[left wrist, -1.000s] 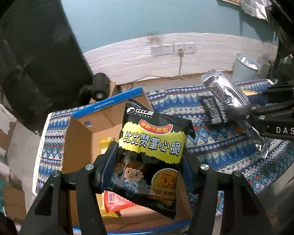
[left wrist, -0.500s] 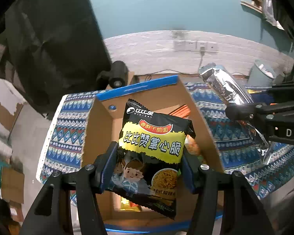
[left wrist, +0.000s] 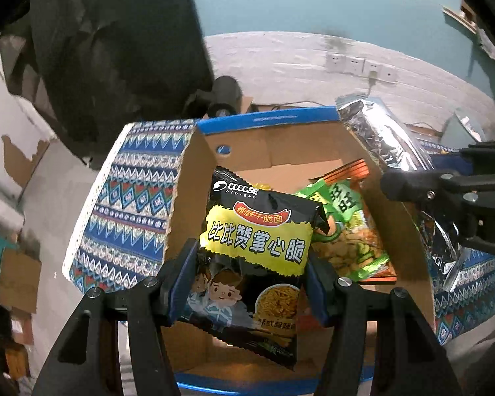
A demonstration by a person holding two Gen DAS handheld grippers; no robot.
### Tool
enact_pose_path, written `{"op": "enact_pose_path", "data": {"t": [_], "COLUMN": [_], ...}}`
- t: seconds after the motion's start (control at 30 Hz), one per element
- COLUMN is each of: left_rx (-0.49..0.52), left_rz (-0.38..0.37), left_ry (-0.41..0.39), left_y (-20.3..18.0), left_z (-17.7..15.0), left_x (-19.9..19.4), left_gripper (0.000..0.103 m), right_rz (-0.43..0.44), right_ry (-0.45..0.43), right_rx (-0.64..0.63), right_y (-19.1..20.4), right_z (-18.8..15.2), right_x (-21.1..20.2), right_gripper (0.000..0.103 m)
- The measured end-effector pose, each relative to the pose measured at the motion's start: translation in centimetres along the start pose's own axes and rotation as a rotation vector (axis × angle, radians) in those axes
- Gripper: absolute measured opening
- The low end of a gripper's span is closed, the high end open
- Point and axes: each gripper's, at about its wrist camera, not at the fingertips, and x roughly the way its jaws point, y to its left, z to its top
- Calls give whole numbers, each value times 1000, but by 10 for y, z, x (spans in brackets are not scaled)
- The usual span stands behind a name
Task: Organize snacks
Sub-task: 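Open both tools to drop the silver bar and black-yellow bag into the box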
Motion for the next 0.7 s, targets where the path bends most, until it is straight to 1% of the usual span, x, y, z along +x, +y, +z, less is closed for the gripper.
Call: {"op": "enact_pose_path", "data": {"t": [0.1, 0.13, 0.17, 0.2, 0.23, 0.43, 0.5, 0.57, 0.7], "left_rx": [-24, -28, -33, -35, -39, -37, -30, -20, -2], "left_rz": [16, 26, 37, 40, 42, 34, 31, 33, 34], "left_ry": [18, 23, 31, 34, 34, 28, 27, 25, 19], "left_y": [6, 7, 8, 9, 9, 7, 6, 4, -1], "left_z": [0, 0, 0, 0, -1, -2, -2, -2, -2], "left_x": [5, 6, 7, 7, 7, 2, 1, 0, -4], "left_gripper": [61, 63, 65, 72, 76, 76, 77, 77, 77], "right_rz": [6, 7, 9, 11, 16, 31, 41, 45, 41], "right_ry": [5, 6, 7, 6, 8, 5, -2, -5, -12], "right_rx": [-4, -4, -3, -1, 3, 4, 10, 11, 11], "right_y": [4, 5, 7, 7, 7, 10, 9, 8, 7], "right_z": [3, 4, 5, 5, 6, 11, 12, 12, 10], "right_x": [5, 6, 7, 8, 9, 11, 10, 9, 4], "right_gripper": [27, 27, 27, 27, 27, 28, 32, 38, 43]}}
